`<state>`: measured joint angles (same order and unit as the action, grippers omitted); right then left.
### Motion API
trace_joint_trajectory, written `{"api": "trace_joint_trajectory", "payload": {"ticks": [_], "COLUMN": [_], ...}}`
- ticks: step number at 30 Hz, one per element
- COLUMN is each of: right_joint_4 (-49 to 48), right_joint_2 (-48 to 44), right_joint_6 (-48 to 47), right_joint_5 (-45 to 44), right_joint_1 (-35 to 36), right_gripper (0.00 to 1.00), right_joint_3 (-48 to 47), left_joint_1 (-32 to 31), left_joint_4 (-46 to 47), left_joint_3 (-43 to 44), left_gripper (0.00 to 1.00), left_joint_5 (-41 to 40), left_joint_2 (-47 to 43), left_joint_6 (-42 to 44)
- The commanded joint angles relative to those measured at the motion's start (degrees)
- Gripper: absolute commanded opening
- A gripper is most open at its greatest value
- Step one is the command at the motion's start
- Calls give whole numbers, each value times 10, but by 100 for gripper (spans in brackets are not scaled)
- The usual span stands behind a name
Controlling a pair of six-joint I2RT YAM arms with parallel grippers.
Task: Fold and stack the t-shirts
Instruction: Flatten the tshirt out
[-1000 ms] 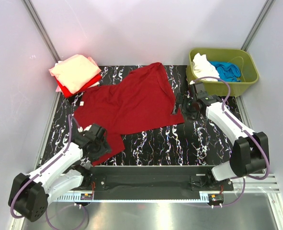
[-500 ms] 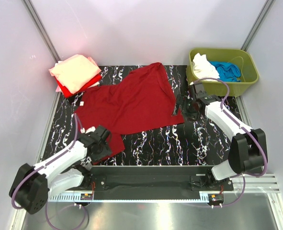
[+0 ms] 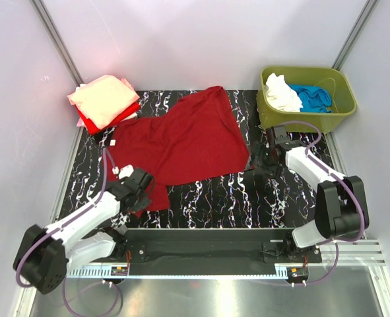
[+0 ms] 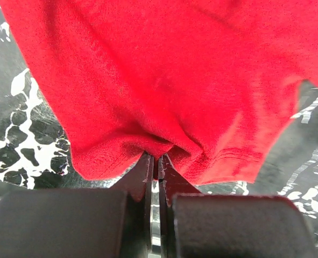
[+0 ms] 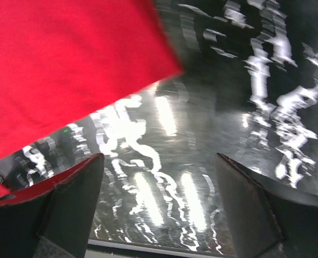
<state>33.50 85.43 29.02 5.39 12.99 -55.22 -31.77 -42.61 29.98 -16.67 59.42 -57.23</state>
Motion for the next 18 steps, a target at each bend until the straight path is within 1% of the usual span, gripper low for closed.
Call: {"api": "trace_joint_trajectory", "payload": {"ticks": [1, 2, 7, 12, 13, 18], "right_joint_4": [-32, -35, -68, -82, -84, -100], "right_joint_2": [6, 13, 76, 126, 142, 187], "right_joint_6": [25, 26, 30, 35, 36, 37], "right_joint_5": [7, 13, 51, 54, 55, 70], "right_joint_1": [-34, -38, -43, -42, -43, -43], "right_gripper": [87, 84, 75, 67, 64, 59], "right_joint_3": [14, 14, -8, -38, -43, -62], "left_joint_1": [0, 0, 0, 0, 0, 0], "left_joint_4": [-3, -6, -9, -12, -12, -19], "left_joint_3": [31, 32, 31, 27, 27, 28], "left_gripper": [0, 0, 0, 0, 0, 0], "left_joint_5": [-30, -31, -27, -26, -26, -28], "left_joint_2": [-44, -48, -62, -68, -70, -79], "left_joint_6": [12, 12, 12, 12, 13, 13]}}
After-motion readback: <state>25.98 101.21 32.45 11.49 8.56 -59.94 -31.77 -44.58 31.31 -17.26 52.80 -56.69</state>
